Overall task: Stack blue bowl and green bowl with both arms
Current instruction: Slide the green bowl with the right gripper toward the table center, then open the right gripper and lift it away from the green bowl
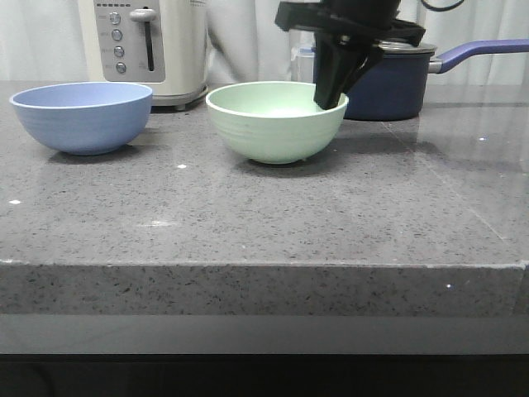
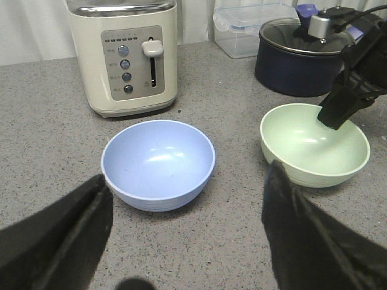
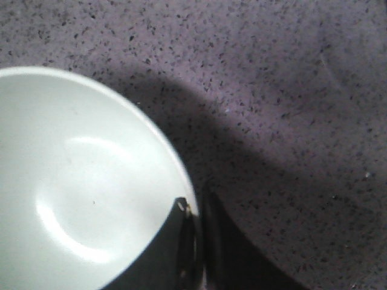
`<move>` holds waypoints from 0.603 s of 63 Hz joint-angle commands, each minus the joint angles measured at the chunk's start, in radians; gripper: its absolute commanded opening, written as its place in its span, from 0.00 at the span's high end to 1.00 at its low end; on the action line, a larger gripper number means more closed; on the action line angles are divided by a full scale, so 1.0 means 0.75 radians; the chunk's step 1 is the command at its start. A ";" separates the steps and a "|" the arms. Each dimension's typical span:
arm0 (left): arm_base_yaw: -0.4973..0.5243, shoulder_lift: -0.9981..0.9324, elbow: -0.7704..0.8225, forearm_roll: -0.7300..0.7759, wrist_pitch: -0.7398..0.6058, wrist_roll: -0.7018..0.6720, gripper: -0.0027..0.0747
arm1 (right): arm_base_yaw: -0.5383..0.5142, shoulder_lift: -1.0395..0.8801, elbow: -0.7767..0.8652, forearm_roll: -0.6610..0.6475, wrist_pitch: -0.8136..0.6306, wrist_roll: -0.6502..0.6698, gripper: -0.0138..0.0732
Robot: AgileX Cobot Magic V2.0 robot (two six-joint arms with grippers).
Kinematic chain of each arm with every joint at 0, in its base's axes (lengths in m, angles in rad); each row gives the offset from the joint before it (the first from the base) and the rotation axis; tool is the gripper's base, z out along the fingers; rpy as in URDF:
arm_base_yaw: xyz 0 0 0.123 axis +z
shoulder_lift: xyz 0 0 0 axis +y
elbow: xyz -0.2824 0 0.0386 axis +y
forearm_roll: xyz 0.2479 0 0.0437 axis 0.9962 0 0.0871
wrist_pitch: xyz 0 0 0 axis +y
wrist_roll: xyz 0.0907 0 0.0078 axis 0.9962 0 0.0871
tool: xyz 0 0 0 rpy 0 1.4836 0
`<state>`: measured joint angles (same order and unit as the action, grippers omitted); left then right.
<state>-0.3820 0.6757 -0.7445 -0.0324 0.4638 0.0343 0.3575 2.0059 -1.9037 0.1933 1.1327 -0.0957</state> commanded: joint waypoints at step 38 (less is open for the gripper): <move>-0.010 0.004 -0.045 -0.005 -0.104 0.000 0.30 | -0.005 -0.079 -0.051 0.002 -0.066 0.002 0.42</move>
<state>-0.3820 0.6757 -0.7445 -0.0324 0.4638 0.0343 0.3575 2.0099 -1.9068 0.1874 1.1182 -0.0911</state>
